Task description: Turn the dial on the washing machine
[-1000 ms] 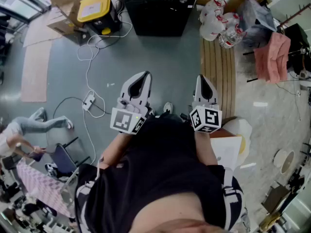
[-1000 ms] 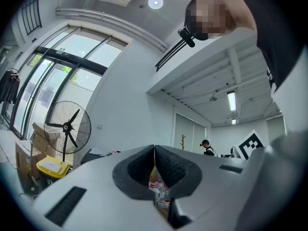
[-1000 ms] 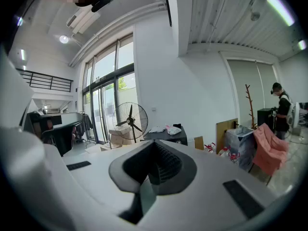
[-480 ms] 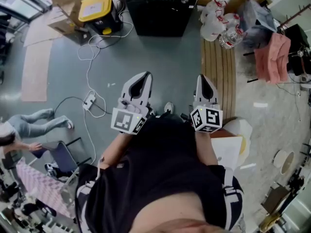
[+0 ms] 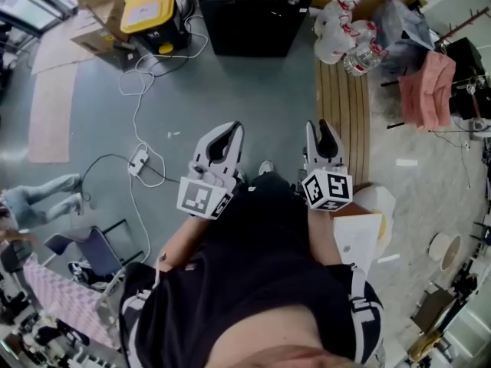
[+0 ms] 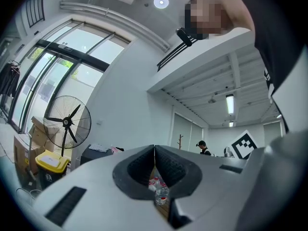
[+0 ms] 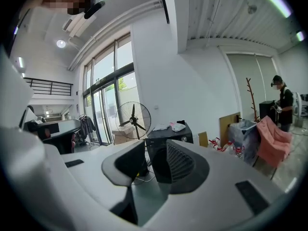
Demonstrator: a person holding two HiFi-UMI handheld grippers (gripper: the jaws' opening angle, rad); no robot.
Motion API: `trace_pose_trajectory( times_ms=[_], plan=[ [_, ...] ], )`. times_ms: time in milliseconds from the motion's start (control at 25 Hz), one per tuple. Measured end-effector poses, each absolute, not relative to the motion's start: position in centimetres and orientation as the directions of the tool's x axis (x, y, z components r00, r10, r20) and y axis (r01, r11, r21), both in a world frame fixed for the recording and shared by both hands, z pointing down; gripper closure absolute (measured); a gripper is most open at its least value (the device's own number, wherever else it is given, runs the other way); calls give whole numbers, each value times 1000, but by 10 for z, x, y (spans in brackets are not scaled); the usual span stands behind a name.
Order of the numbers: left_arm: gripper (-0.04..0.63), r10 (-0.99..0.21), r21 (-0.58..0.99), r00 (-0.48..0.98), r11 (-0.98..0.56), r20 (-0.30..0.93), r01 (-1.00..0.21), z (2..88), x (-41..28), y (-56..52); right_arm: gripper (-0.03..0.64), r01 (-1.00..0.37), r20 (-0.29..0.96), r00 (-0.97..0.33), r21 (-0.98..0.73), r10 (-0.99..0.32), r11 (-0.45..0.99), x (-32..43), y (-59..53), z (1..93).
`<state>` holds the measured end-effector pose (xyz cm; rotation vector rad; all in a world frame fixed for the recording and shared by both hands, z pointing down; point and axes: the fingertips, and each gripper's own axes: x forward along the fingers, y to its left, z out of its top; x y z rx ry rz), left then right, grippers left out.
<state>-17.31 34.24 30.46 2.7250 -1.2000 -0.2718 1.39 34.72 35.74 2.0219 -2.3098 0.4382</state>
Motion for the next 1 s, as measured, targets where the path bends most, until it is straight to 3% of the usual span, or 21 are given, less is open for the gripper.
trace_pose_trajectory(
  times_ms=[440,1000],
  plan=[
    [572,-758,230,651,-641,-39,-732,342,-162,267,471,-970,236,-150,-225,-960,96,36,256,394],
    [572,-811,214,583,-579,-47,-787,324,-39,19,462,-952,227,-259,-224,-939,209,152,-32,408]
  ],
)
